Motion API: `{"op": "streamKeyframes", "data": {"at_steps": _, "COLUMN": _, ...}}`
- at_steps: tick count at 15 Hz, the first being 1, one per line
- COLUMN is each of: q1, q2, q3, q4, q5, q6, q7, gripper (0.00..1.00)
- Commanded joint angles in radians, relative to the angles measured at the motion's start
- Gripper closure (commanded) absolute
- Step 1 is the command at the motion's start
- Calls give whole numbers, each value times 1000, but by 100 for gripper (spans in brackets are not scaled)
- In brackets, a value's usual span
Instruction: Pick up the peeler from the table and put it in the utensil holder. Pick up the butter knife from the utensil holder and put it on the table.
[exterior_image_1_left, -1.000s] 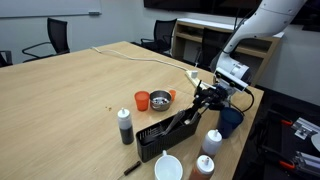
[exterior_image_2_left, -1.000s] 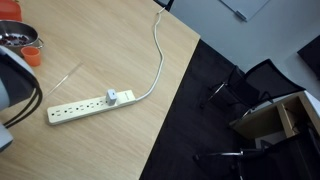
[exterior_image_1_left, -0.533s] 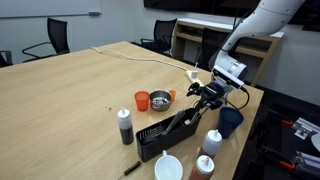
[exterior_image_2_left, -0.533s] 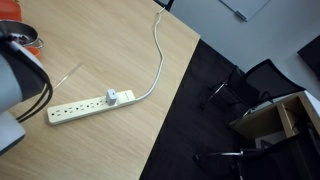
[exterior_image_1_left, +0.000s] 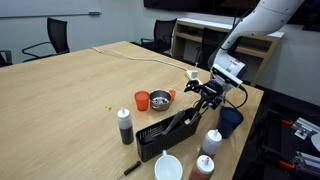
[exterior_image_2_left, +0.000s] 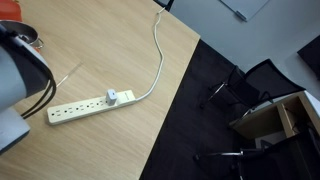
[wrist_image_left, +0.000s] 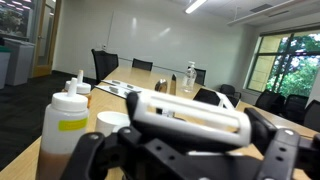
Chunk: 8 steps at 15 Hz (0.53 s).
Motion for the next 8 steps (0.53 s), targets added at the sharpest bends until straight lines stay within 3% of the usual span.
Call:
{"op": "streamKeyframes", "data": {"at_steps": 1, "q1": 8, "q2": -34, "q3": -15, "q4": -12, "q5": 2, "q6": 21, "q7": 10, "gripper": 0}}
{"op": "streamKeyframes", "data": {"at_steps": 8, "q1": 8, "q2": -93, "q3": -28, "q4": -14, "q5": -12, "q6": 25, "q7": 26, "gripper": 0}}
